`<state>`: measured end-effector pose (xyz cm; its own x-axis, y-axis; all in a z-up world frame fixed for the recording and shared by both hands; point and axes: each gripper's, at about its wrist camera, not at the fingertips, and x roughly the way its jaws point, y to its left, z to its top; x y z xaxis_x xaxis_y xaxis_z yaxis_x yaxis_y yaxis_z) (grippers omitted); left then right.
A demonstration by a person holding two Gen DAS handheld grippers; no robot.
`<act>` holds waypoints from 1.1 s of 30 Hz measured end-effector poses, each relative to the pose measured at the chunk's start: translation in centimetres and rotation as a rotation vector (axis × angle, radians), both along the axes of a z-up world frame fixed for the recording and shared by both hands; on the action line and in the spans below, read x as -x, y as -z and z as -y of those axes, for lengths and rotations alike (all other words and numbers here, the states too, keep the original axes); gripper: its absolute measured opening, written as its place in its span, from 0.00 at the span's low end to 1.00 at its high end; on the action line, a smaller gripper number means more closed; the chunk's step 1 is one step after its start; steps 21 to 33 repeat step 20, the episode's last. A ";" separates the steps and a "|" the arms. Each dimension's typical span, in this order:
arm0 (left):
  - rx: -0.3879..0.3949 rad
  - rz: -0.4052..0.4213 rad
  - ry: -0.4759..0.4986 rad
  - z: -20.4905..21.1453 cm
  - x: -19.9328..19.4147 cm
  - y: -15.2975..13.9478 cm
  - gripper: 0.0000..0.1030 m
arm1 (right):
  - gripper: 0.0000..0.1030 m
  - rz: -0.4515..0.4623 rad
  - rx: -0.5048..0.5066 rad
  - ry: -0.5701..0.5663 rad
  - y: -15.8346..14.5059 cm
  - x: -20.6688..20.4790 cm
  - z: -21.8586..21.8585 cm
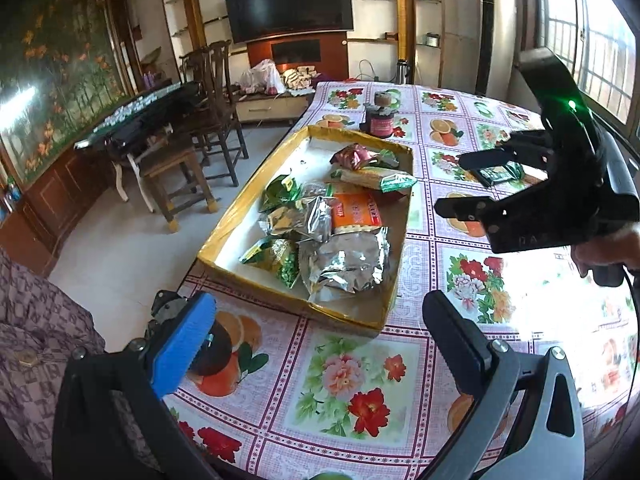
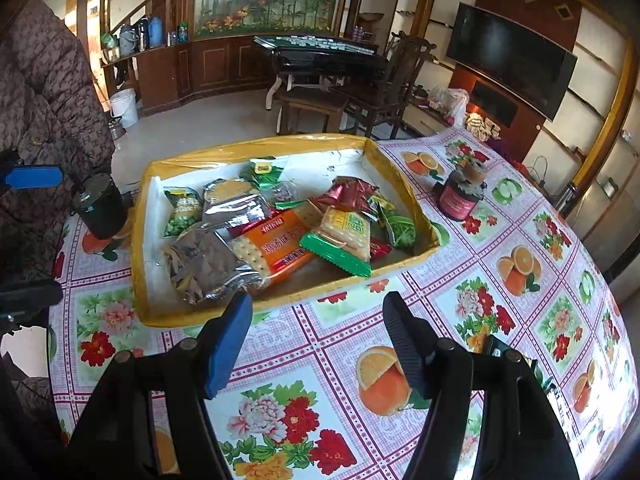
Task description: Organize snacks
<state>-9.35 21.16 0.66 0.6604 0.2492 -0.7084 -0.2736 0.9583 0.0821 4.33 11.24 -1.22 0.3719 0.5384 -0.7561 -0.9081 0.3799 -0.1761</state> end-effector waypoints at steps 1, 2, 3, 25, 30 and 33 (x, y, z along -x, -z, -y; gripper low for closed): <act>0.001 0.004 0.002 0.1 0.1 -0.1 1.00 | 0.66 0.003 -0.002 -0.002 -0.1 0.1 0.0; 0.008 0.006 0.006 0.1 0.1 -0.1 1.00 | 0.66 0.003 -0.002 -0.003 -0.1 0.1 0.0; 0.017 0.008 0.012 0.1 0.1 -0.2 1.00 | 0.66 0.002 -0.003 -0.004 -0.1 0.1 0.0; 0.054 0.070 0.006 -0.3 1.0 -1.5 1.00 | 0.66 -0.005 -0.022 -0.016 0.1 1.0 -0.2; 0.054 0.070 0.006 -0.3 1.0 -1.5 1.00 | 0.66 -0.005 -0.022 -0.016 0.1 1.0 -0.2; 0.054 0.070 0.006 -0.3 1.0 -1.5 1.00 | 0.66 -0.005 -0.022 -0.016 0.1 1.0 -0.2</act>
